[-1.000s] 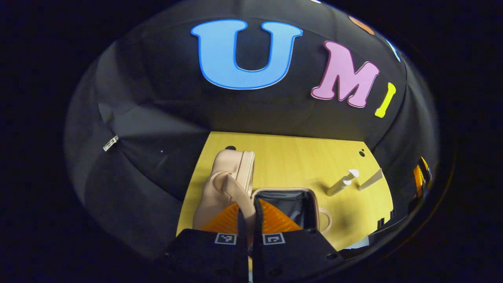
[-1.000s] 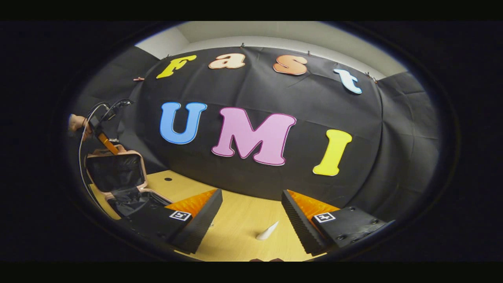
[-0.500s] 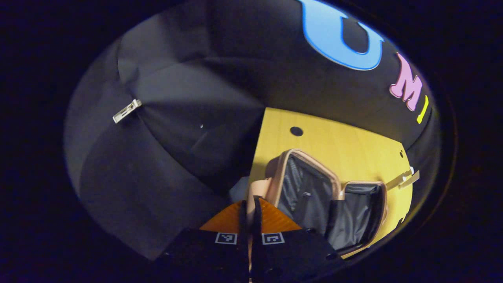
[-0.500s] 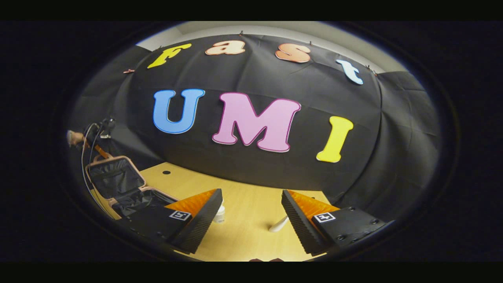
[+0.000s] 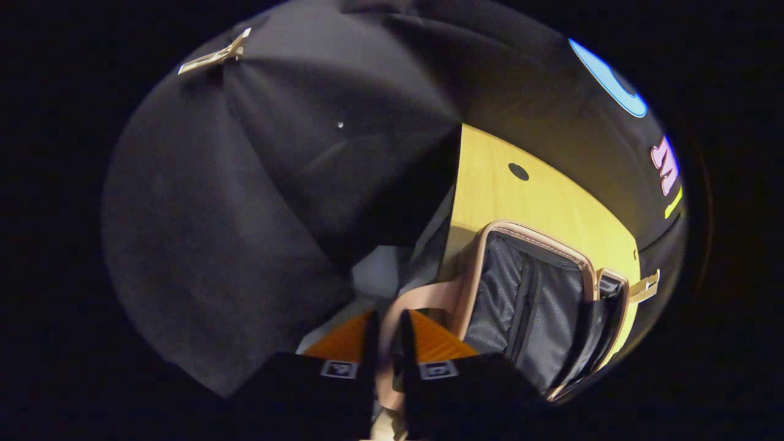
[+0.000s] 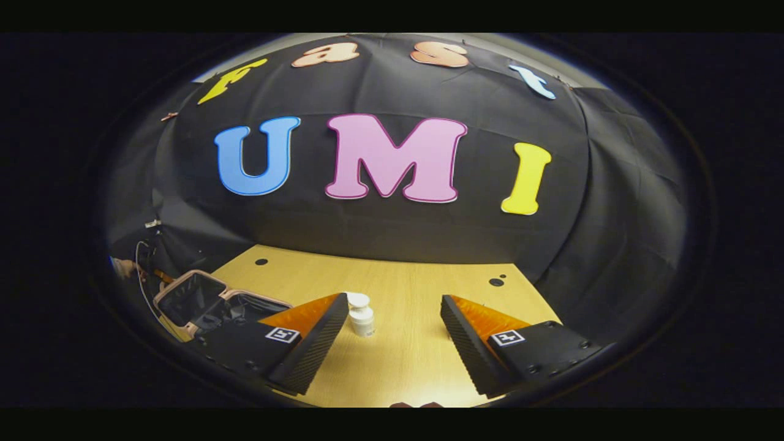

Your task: First open the suitcase, pack the skin care products into it, and then close the suitcase.

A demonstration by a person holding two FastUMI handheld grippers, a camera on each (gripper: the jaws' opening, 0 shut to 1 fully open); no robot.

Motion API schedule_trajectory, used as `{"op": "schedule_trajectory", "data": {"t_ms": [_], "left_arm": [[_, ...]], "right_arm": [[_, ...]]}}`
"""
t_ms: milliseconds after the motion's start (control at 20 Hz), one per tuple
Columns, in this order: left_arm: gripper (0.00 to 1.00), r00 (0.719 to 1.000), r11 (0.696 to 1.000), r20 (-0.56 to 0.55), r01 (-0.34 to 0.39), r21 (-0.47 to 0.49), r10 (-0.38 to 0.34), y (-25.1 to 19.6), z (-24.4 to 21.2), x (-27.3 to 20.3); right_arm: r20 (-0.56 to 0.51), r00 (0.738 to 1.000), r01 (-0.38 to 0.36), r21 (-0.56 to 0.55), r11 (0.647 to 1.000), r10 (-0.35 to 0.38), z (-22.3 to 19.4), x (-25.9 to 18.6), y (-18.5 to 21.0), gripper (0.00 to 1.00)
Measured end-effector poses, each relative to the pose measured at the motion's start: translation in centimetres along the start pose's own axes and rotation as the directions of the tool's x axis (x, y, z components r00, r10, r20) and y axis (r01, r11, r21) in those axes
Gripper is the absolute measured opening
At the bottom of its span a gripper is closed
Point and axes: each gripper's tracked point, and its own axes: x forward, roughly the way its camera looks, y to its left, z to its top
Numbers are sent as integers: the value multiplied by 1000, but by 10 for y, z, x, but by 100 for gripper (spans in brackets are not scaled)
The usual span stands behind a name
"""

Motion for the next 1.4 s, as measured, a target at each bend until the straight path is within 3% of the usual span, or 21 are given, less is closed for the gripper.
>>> {"op": "schedule_trajectory", "data": {"t_ms": [100, 200, 300, 450, 600, 800, 950, 1050, 1300, 1400], "left_arm": [[73, 996, 998, 76, -50, 38, 47, 2, 15, -12], [89, 973, 990, 212, -108, 92, 86, -10, 37, -36], [96, 938, 984, 343, -106, 145, 51, -50, 56, -69], [97, 889, 968, 439, 15, 252, -128, -167, 51, -117], [97, 847, 898, 404, 173, 405, -345, -306, 7, -150], [98, 825, 814, 296, 297, 499, -482, -455, -65, -161], [98, 824, 759, 214, 339, 556, -525, -542, -110, -151], [98, 843, 745, 175, 329, 580, -509, -582, -138, -132], [98, 894, 750, 114, 289, 594, -434, -648, -155, -70], [98, 915, 775, 135, 235, 587, -380, -657, -148, -50]], "right_arm": [[5, 1000, 20, -9, 1000, -20, -2, 6, -6, 97], [10, 999, 53, -39, 998, -53, -7, 11, -18, 97], [4, 996, 90, -62, 994, -90, -18, 17, -33, 97], [-15, 992, 128, -54, 990, -129, -40, 23, -54, 97], [-41, 990, 130, -36, 991, -132, -61, 33, -68, 97], [-67, 988, 136, -39, 990, -138, -86, 50, -95, 97], [-100, 986, 130, -27, 991, -132, -109, 68, -113, 97], [-139, 983, 122, -18, 992, -123, -128, 86, -125, 97], [-188, 979, 76, -27, 997, -80, -158, 130, -139, 97], [-202, 977, 60, -13, 998, -62, -166, 146, -142, 97]]}}
